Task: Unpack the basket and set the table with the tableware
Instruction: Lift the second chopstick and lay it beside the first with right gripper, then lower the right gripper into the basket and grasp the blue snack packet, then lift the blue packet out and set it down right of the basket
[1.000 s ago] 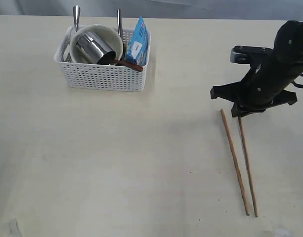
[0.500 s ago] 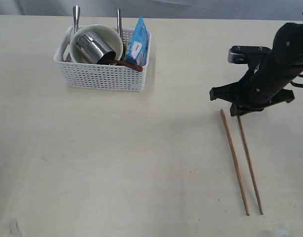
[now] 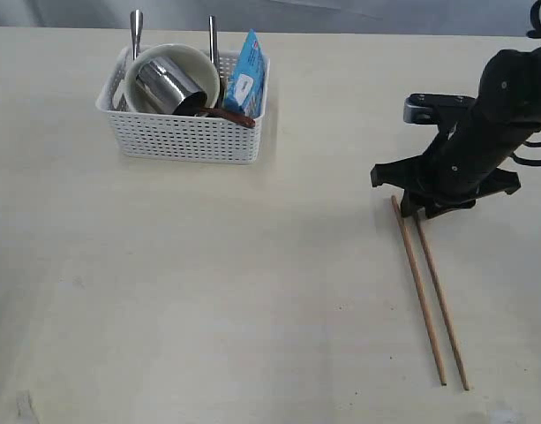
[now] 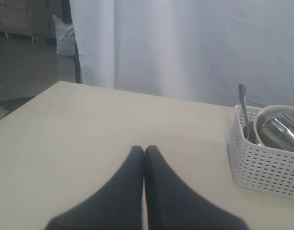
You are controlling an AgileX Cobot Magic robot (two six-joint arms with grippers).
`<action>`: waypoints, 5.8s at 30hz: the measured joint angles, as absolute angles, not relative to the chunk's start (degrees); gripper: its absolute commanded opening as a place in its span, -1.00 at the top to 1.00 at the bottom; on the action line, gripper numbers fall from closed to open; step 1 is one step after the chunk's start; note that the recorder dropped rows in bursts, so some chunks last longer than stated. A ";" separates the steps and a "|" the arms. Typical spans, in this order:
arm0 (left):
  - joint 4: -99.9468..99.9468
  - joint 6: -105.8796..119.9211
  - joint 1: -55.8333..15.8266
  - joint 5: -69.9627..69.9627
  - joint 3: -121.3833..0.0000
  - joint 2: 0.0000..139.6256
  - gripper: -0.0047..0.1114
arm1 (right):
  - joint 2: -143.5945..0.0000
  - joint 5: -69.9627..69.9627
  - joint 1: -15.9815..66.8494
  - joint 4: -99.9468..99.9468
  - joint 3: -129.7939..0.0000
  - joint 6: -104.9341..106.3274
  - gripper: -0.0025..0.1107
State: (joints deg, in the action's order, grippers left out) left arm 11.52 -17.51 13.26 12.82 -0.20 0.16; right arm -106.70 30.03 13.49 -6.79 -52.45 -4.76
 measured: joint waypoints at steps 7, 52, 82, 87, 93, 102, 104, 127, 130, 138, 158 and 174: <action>11.52 -17.51 13.26 12.82 -0.20 0.16 0.92 | -105.60 30.17 13.49 -6.79 -52.55 -5.99 0.33; 11.52 -17.51 13.26 12.82 -0.20 0.16 0.92 | -117.89 31.43 31.19 -13.74 -95.13 -2.86 -0.07; 11.52 -17.51 13.26 12.82 -0.20 0.16 0.92 | -123.89 32.50 31.57 -14.12 -97.50 -3.21 0.96; 11.52 -17.51 13.26 12.82 -0.20 0.16 0.92 | -122.42 33.12 31.57 -13.99 -97.50 -3.21 0.96; 11.52 -17.51 13.26 12.82 -0.20 0.16 0.92 | -118.64 33.73 31.57 -12.18 -97.50 -3.45 0.96; 11.52 -17.51 13.26 12.82 -0.20 0.16 0.92 | -112.23 37.66 31.57 -9.14 -97.50 -3.68 0.96; 11.52 -17.51 13.26 12.82 -0.20 0.16 0.92 | -110.22 38.42 31.57 -7.60 -97.50 -3.91 0.96; 11.52 -17.51 13.26 12.82 -0.20 0.16 0.92 | -113.89 52.76 17.60 12.56 -87.81 -10.57 0.96; 11.52 -17.51 13.26 12.82 -0.20 0.16 0.92 | -116.61 53.14 20.36 18.17 -87.81 -13.25 0.96; 11.52 -17.51 13.26 12.82 -0.20 0.16 0.92 | -122.23 55.07 26.46 24.68 -94.32 -14.50 0.96; 11.52 -17.51 13.26 12.82 -0.20 0.16 0.92 | -127.09 57.12 27.14 26.90 -97.76 -14.13 -0.03; 11.52 -17.51 13.26 12.82 -0.20 0.16 0.92 | -119.59 55.41 21.06 17.53 -97.76 -10.66 0.96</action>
